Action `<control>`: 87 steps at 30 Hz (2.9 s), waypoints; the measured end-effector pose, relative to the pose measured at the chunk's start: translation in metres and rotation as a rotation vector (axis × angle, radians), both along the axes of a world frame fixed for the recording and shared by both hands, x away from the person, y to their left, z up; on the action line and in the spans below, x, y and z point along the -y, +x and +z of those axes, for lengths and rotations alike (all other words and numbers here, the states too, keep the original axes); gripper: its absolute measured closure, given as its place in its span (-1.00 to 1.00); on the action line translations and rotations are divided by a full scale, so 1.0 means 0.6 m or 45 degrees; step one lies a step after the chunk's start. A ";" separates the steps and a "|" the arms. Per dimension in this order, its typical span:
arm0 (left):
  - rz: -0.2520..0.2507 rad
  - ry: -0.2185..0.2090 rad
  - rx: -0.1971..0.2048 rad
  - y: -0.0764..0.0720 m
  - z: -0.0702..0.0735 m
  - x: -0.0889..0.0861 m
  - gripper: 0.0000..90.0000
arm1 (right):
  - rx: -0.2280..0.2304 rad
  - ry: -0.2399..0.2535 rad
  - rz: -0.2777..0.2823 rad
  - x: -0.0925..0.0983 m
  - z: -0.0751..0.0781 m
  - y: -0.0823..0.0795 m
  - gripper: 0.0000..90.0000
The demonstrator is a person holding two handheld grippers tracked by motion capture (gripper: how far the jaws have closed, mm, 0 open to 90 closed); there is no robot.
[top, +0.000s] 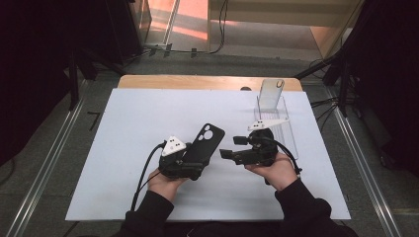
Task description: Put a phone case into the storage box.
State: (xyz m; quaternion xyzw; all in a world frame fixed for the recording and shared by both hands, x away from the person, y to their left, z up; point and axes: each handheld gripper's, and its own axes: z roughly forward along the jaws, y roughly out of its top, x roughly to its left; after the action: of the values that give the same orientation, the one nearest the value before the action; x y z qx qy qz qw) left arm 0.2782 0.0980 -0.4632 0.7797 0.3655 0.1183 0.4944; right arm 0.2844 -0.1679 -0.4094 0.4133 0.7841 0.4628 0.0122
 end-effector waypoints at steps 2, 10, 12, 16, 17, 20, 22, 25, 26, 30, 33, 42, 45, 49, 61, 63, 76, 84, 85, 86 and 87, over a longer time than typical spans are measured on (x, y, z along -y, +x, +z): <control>-0.001 -0.016 0.001 -0.001 -0.003 0.003 -0.66 | -0.021 0.020 -0.006 -0.002 0.000 0.006 -0.53; 0.050 -0.072 0.080 -0.008 -0.007 0.002 -0.66 | -0.066 0.048 -0.051 -0.007 -0.005 0.027 -0.53; 0.050 -0.083 0.091 -0.008 -0.008 0.001 -0.66 | -0.079 0.055 -0.058 -0.009 -0.006 0.032 -0.53; 0.045 -0.102 0.101 -0.010 -0.010 0.004 -0.66 | -0.094 0.060 -0.063 -0.015 -0.007 0.043 -0.53; 0.042 -0.102 0.101 -0.011 -0.010 0.005 -0.66 | -0.097 0.064 -0.063 -0.017 -0.008 0.047 -0.53; 0.024 -0.119 0.090 -0.012 -0.011 0.008 -0.66 | -0.131 0.092 -0.065 -0.020 -0.009 0.054 -0.51; 0.018 -0.126 0.080 -0.013 -0.011 0.010 -0.66 | -0.142 0.104 -0.070 -0.024 -0.009 0.059 -0.50; 0.012 -0.128 0.083 -0.015 -0.009 0.011 -0.66 | -0.165 0.115 -0.074 -0.027 -0.010 0.066 -0.47; 0.013 -0.128 0.084 -0.015 -0.008 0.011 -0.66 | -0.175 0.126 -0.075 -0.027 -0.011 0.068 -0.46; 0.026 -0.139 0.091 -0.016 -0.007 0.011 -0.67 | -0.244 0.171 -0.086 -0.029 -0.013 0.078 -0.34; 0.033 -0.143 0.094 -0.017 -0.005 0.010 -0.67 | -0.269 0.173 -0.085 -0.032 -0.013 0.083 -0.23; 0.007 -0.186 0.077 -0.018 -0.008 0.012 -0.67 | -0.388 0.307 -0.109 -0.027 -0.009 0.096 0.51; 0.002 -0.193 0.083 -0.019 -0.008 0.014 -0.67 | -0.400 0.349 -0.102 -0.024 -0.004 0.093 0.60; -0.012 -0.195 0.092 -0.019 -0.007 0.016 -0.68 | -0.396 0.370 -0.086 -0.026 0.003 0.088 0.66; -0.049 -0.157 0.000 -0.015 0.016 0.021 -0.81 | -0.379 0.415 -0.031 -0.028 0.027 0.078 0.73; -0.064 -0.142 -0.019 -0.014 0.020 0.021 -0.80 | -0.349 0.365 -0.044 -0.028 0.034 0.075 0.74; -0.102 -0.089 -0.154 0.007 0.046 0.006 -0.80 | -0.158 0.206 -0.013 -0.035 0.049 0.056 0.74; -0.157 -0.042 -0.189 0.018 0.062 -0.005 -0.78 | -0.064 0.141 0.043 -0.036 0.053 0.048 0.73; -0.170 -0.037 -0.183 0.019 0.065 -0.007 -0.70 | -0.053 0.134 0.052 -0.035 0.054 0.048 0.73; -0.172 -0.030 -0.178 0.019 0.068 -0.007 -0.70 | -0.045 0.133 0.063 -0.034 0.054 0.047 0.73; -0.181 -0.025 -0.178 0.021 0.070 -0.007 -0.70 | -0.039 0.122 0.070 -0.033 0.055 0.046 0.73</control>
State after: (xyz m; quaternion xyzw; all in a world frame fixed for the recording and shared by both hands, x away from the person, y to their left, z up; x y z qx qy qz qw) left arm 0.2906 0.1025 -0.4209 0.8053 0.3439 0.0246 0.4823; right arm 0.3122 -0.1479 -0.3763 0.3987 0.7723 0.4936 -0.0321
